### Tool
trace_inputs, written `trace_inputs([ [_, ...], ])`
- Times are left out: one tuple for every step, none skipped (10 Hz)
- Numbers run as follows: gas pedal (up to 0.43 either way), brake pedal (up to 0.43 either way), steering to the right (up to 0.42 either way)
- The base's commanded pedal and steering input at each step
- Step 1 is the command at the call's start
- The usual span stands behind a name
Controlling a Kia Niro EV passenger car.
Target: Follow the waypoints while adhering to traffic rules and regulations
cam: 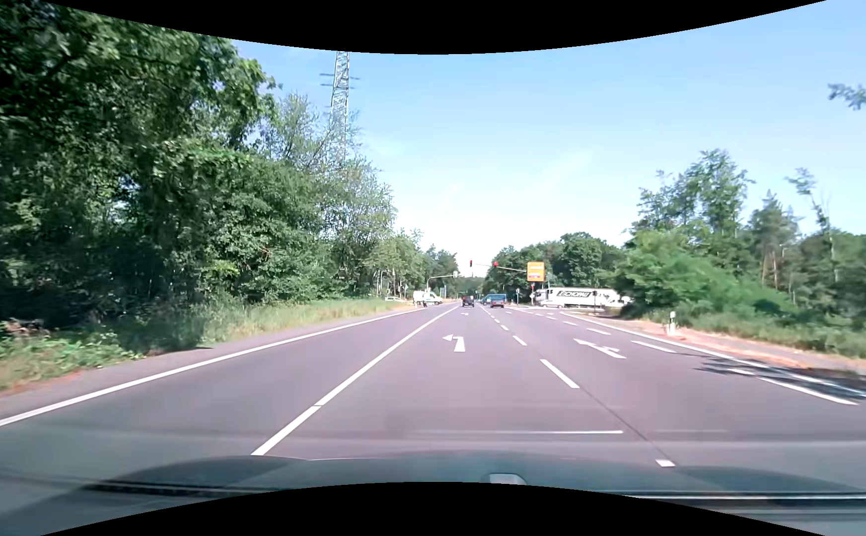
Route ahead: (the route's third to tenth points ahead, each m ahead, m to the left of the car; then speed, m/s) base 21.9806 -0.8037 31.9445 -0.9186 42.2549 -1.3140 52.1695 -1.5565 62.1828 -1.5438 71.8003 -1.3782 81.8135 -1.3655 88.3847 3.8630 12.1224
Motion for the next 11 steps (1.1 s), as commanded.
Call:
trace_inputs([
  [0.0,0.073,0.001],
  [0.0,0.079,0.001],
  [0.0,0.085,0.001],
  [0.0,0.091,0.001],
  [0.0,0.098,0.001],
  [0.0,0.104,0.001],
  [0.0,0.11,0.001],
  [0.0,0.116,0.001],
  [0.0,0.122,0.001],
  [0.0,0.128,0.001],
  [0.0,0.128,0.001],
])
